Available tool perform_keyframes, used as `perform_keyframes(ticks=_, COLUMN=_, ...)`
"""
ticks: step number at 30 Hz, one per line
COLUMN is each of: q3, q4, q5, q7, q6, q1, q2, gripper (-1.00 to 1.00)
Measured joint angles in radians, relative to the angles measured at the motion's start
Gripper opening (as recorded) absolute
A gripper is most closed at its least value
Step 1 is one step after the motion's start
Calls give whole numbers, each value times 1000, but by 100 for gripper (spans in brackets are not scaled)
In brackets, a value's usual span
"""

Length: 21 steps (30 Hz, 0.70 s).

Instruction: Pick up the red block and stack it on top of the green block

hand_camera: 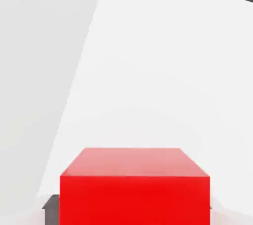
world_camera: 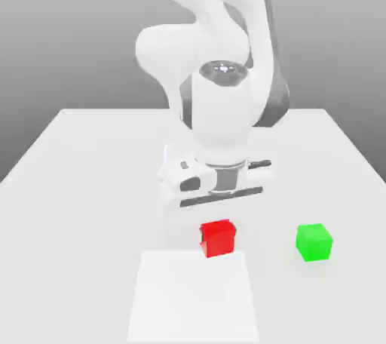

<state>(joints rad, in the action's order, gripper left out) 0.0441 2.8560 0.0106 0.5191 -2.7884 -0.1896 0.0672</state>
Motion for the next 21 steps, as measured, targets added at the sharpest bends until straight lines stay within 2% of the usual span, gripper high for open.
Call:
perform_keyframes(ticks=10, q3=150, q4=-41, q5=51, q7=-379, q6=111, q1=-266, q2=71, gripper=-100)
perform_keyframes(ticks=13, q3=171, q4=-48, q5=29, q7=-404, q6=58, q1=-289, q2=11, gripper=-100)
perform_keyframes(ticks=17, q3=148, q4=-55, q5=-58, q7=-346, q6=-73, q1=-297, q2=-130, gripper=-100)
perform_keyframes(ticks=18, q3=140, q4=-56, q5=-76, q7=-334, q6=-95, q1=-301, q2=-154, gripper=100)
perform_keyframes(ticks=21, q3=140, q4=-56, q5=-76, q7=-334, q6=-95, q1=-301, q2=-154, gripper=100)
